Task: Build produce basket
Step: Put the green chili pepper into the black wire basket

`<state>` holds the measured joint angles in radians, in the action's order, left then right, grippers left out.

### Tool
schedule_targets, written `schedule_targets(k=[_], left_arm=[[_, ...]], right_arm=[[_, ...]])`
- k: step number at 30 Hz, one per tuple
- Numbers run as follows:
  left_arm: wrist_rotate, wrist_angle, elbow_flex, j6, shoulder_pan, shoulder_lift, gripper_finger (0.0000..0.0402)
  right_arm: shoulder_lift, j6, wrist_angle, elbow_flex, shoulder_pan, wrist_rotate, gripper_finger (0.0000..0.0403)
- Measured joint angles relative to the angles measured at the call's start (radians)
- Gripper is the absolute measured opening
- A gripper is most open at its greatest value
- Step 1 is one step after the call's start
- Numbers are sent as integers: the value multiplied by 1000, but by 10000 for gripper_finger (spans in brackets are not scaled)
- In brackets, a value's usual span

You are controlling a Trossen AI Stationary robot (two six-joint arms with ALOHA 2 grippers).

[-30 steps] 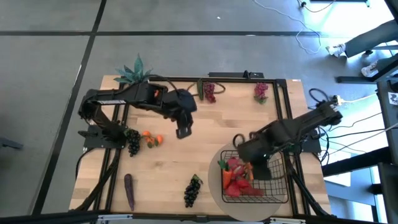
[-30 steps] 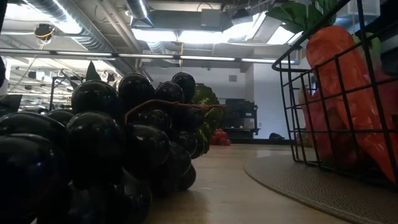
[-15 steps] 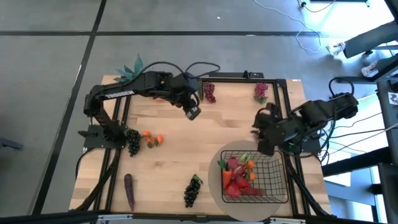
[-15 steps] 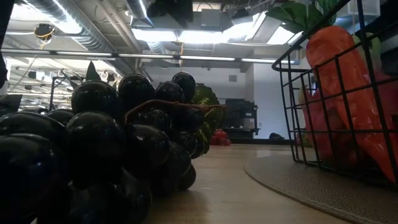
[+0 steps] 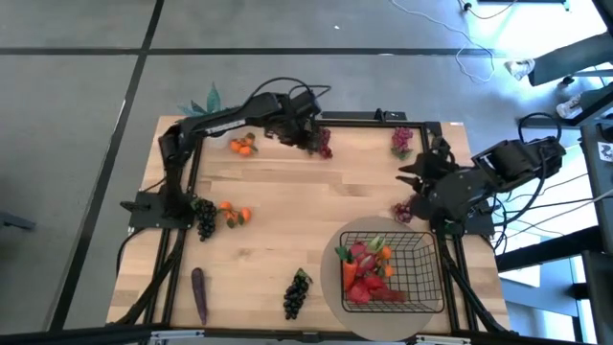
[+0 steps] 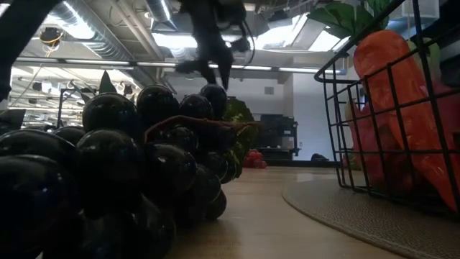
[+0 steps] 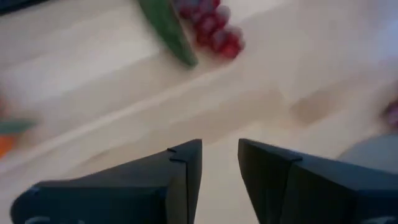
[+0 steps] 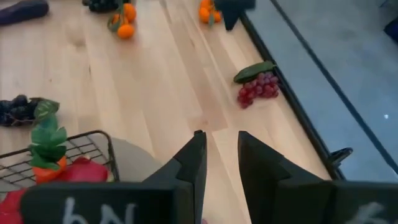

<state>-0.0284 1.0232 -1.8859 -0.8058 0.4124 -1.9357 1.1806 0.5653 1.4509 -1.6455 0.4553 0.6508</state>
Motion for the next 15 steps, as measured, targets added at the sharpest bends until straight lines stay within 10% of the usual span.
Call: schedule_targets(k=[15], left_arm=[[91, -196, 0, 32, 124, -240, 93]], right_arm=[[-5, 7, -12, 0, -41, 153, 78]])
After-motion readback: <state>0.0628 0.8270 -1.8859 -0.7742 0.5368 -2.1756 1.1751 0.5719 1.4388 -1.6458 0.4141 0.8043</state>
